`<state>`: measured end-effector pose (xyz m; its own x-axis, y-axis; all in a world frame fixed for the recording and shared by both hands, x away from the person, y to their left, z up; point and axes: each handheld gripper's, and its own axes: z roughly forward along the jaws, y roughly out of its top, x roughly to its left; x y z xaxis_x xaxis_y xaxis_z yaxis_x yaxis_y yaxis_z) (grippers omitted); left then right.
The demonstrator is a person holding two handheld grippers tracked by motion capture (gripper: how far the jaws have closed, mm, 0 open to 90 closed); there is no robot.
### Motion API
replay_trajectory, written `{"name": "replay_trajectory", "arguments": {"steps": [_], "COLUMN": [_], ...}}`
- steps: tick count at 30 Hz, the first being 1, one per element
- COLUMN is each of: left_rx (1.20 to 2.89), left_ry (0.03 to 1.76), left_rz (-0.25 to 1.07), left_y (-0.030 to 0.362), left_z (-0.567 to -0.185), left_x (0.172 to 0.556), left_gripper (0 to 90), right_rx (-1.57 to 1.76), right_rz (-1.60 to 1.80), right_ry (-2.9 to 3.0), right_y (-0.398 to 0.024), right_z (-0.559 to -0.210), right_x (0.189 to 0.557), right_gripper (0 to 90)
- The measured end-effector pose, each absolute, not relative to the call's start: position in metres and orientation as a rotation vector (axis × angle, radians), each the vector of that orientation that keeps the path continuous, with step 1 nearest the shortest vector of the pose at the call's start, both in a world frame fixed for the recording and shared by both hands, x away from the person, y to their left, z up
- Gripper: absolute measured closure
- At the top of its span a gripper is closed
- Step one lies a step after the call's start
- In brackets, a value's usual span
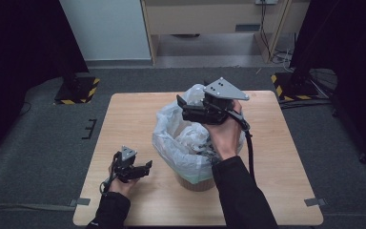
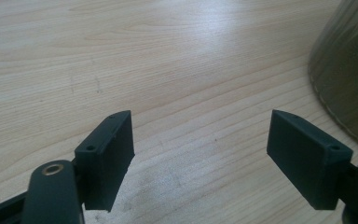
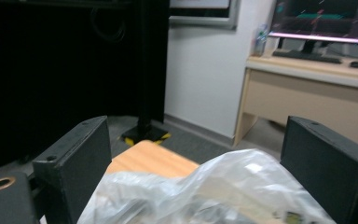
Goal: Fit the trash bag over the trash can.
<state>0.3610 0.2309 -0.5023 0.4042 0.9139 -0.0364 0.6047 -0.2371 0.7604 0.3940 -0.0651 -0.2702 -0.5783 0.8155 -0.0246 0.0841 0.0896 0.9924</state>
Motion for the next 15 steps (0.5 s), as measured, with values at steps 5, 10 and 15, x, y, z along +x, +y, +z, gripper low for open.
{"name": "replay_trajectory", "arguments": {"steps": [5, 10, 15], "left_rx": [1.95, 1.95, 1.952], "left_ry": [1.294, 1.296, 1.296], "left_rz": [0.555, 0.556, 0.558], "left_y": [0.231, 0.231, 0.231], "left_z": [-0.502, -0.502, -0.503], "left_x": [0.361, 0.361, 0.361], "left_gripper": [22.4, 22.3, 22.2], "right_rx": [0.899, 0.899, 0.91], "right_rz": [1.554, 1.548, 1.536], "right_ry": [1.724, 1.697, 1.67], "right_y": [-0.072, -0.084, -0.097], "right_z": [-0.268, -0.263, -0.26], "right_x": [0.391, 0.386, 0.382], "right_gripper": [8.4, 8.4, 8.4]}}
